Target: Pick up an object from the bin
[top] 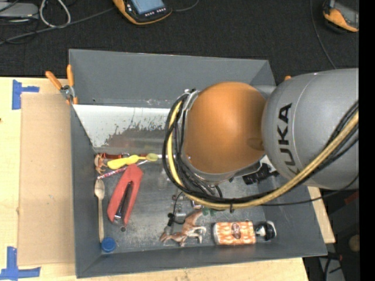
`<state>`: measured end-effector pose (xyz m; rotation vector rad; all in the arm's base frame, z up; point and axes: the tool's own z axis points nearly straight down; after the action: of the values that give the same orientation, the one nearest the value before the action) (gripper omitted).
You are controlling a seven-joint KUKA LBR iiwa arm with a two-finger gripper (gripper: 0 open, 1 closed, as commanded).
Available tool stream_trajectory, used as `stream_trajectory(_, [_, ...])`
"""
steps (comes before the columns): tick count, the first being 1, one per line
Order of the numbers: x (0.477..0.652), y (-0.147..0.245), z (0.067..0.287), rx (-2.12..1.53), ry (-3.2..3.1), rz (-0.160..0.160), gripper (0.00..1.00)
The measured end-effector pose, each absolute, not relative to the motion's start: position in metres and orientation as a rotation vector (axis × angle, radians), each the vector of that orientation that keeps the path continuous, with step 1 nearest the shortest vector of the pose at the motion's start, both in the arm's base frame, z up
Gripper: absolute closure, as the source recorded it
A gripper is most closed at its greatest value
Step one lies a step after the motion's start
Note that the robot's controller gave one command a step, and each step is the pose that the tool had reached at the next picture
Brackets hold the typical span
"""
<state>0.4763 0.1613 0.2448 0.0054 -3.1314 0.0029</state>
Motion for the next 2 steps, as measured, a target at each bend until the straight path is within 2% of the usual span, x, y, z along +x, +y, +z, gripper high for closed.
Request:
stream_trajectory(1, [0.478, 0.16, 0.249, -0.002, -3.139, 0.0, 0.0])
stream_trajectory(2, [0.489, 0.128, 0.22, 0.167, -3.136, -0.003, 0.0])
